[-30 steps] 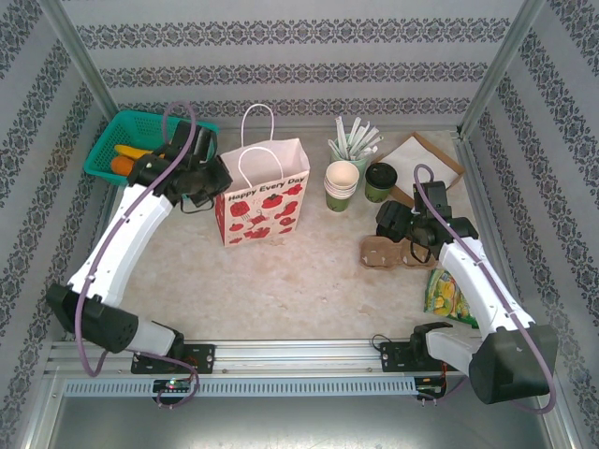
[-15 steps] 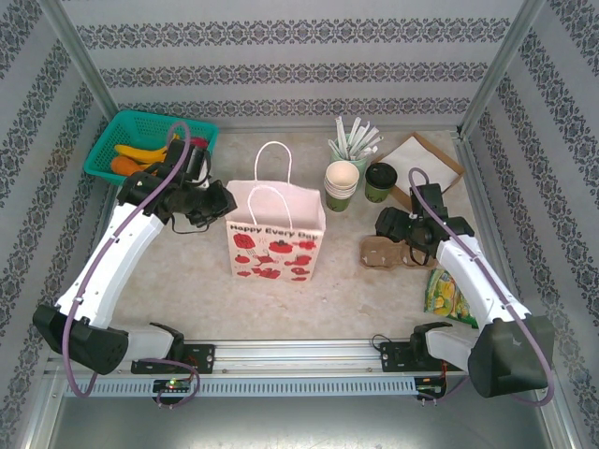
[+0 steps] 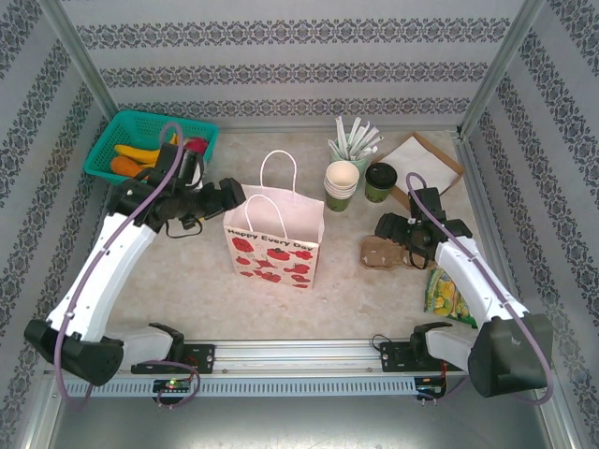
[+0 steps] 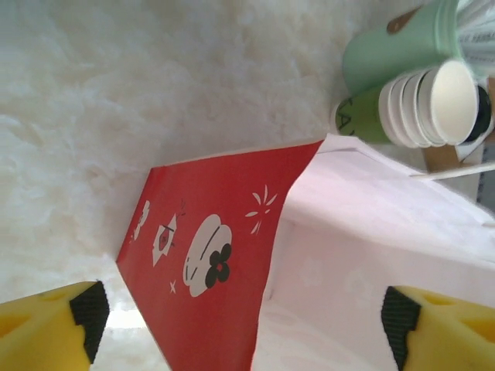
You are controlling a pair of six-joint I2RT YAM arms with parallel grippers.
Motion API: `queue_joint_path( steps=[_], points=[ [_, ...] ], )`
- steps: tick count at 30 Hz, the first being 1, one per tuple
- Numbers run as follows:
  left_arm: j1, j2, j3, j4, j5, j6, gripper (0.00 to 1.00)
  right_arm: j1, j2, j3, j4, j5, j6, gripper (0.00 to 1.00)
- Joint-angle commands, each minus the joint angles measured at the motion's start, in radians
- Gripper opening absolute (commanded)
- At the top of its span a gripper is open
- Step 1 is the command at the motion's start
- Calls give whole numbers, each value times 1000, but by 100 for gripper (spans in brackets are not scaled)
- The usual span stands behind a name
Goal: Pack the takeout coffee
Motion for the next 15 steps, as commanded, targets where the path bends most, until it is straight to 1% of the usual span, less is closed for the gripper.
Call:
queue_joint_path(
  steps=[1,3,6,9,11,13,15],
  points=[
    [-2,-75,-57,84,-109,-22,100,-5,55,-19,-67,-62,-53,98],
    [-1,-105,-95,132,-152,-50,100,-3,94,-18,-88,-76,-67,93],
    [0,-147,-167,226,-196,-115,100,2,140,-12,-112,-37,-76,87],
    [0,-179,-239,320,-177,-143,100,27,159,1,-130,52,-103,84],
    [0,-182,-251,328,-174,-142,100,34,174,11,-135,81,-134,80],
    [-1,-180,-248,319,-180,-133,100,36,194,18,-123,65,-163,75],
    [0,-179,-245,319,-181,-128,100,49,220,42,-122,75,-192,68]
  ],
)
